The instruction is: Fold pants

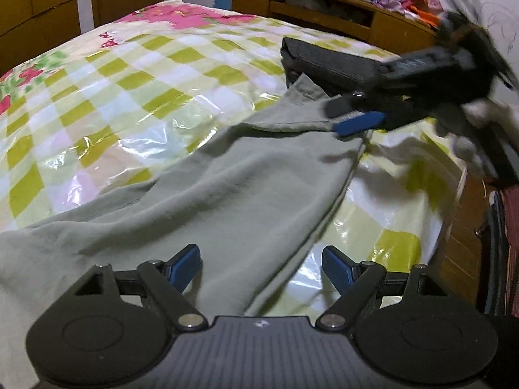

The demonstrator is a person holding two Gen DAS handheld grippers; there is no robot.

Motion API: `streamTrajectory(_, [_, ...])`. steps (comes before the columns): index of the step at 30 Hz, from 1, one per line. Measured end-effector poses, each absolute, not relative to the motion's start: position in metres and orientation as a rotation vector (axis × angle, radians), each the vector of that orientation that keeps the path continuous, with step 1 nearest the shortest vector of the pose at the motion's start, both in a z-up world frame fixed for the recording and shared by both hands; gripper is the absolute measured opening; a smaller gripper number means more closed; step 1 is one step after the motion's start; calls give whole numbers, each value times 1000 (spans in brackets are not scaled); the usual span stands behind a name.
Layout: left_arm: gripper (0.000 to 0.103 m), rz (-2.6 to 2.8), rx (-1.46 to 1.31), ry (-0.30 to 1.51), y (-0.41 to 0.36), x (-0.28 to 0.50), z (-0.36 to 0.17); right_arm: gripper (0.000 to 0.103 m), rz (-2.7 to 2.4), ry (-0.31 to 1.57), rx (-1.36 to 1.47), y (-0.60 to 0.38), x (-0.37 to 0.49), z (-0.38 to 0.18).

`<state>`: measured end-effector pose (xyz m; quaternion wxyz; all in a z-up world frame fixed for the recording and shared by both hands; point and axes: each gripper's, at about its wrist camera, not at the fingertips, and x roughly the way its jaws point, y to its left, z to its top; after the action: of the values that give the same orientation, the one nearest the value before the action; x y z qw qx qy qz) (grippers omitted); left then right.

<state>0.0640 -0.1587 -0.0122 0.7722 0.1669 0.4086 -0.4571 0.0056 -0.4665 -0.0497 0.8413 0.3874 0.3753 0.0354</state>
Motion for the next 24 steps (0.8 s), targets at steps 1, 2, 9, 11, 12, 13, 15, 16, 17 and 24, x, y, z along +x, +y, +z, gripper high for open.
streamTrajectory(1, [92,-987,370,891,-161,64,-12,54,114,812,826,-467,15,-53])
streamTrajectory(2, [92,-982,378,893,-162,63,-12,54,137,836,839,-467,26,-59])
streamTrajectory(9, [92,-968,379,896,-168,63,-11,57,38,688,819,-501,56,-41])
streamTrajectory(11, [92,-978,378,886,-171,62,-9,58,13,645,809,-508,54,-33])
streamTrajectory(12, [92,-981,377,883,-171,63,-9,59,10,636,808,-508,48,-30])
streamTrajectory(13, [92,-983,375,882,-172,63,-9,60,6,640,809,-506,39,-29])
streamTrajectory(15, [92,-989,374,885,-176,64,-11,61,-11,675,814,-501,17,-31])
streamTrajectory(16, [92,-992,379,886,-178,64,-13,61,-29,703,817,-498,5,-35])
streamTrajectory(17, [92,-994,385,887,-180,64,-14,61,-53,735,827,-496,-6,-40])
streamTrajectory(24, [93,-1017,396,875,-189,56,-9,62,-75,736,1084,-507,-33,-72])
